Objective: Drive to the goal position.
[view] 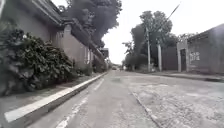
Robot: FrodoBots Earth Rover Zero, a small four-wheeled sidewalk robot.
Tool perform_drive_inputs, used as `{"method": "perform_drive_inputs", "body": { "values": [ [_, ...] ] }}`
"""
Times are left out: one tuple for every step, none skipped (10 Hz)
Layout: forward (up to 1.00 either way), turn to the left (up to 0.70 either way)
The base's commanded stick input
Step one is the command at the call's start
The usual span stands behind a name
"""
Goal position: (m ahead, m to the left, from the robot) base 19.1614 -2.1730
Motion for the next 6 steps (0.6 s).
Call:
{"method": "perform_drive_inputs", "body": {
  "values": [
    [0.70,0.00],
    [0.70,0.00],
    [0.70,0.00],
    [0.70,0.00],
    [0.70,-0.01],
    [0.70,-0.06]
  ]
}}
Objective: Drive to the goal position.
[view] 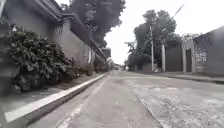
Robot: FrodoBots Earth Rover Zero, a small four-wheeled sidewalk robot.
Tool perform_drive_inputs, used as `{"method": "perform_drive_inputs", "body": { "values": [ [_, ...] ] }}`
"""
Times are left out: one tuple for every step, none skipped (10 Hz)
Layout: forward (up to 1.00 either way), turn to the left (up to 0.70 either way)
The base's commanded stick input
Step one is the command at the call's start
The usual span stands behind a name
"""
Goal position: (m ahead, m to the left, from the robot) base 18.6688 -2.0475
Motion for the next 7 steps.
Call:
{"method": "perform_drive_inputs", "body": {
  "values": [
    [0.70,-0.11],
    [0.70,0.00],
    [0.70,0.00],
    [0.70,0.00],
    [0.70,0.00],
    [0.70,0.00],
    [0.70,0.00]
  ]
}}
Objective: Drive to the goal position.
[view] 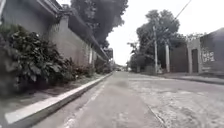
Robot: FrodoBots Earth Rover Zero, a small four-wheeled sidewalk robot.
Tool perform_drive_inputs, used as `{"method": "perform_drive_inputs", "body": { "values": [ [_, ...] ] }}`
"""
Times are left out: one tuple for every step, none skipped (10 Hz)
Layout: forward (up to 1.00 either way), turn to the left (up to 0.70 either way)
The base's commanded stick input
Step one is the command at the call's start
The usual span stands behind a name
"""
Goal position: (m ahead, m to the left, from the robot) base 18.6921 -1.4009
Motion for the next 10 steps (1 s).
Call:
{"method": "perform_drive_inputs", "body": {
  "values": [
    [0.70,0.00],
    [0.70,0.00],
    [0.70,0.00],
    [0.70,0.00],
    [0.70,0.00],
    [0.70,0.00],
    [0.70,-0.06],
    [0.70,-0.23],
    [0.70,-0.34],
    [0.70,-0.34]
  ]
}}
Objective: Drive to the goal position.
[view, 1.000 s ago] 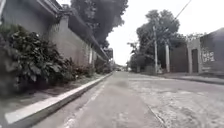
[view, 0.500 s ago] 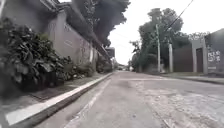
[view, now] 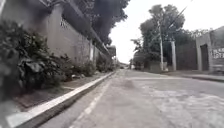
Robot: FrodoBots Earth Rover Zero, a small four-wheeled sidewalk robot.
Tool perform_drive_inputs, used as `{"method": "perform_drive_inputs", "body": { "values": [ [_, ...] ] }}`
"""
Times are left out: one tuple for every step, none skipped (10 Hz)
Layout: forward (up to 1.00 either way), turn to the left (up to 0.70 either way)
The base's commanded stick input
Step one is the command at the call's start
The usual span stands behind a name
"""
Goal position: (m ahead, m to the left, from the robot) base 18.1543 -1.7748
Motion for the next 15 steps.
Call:
{"method": "perform_drive_inputs", "body": {
  "values": [
    [0.70,-0.33],
    [0.70,-0.15],
    [0.70,-0.03],
    [0.70,0.00],
    [0.70,0.00],
    [0.70,0.00],
    [0.70,0.00],
    [0.70,0.00],
    [0.70,0.00],
    [0.70,0.00],
    [0.70,0.00],
    [0.70,0.00],
    [0.70,0.00],
    [0.70,-0.04],
    [0.70,-0.33]
  ]
}}
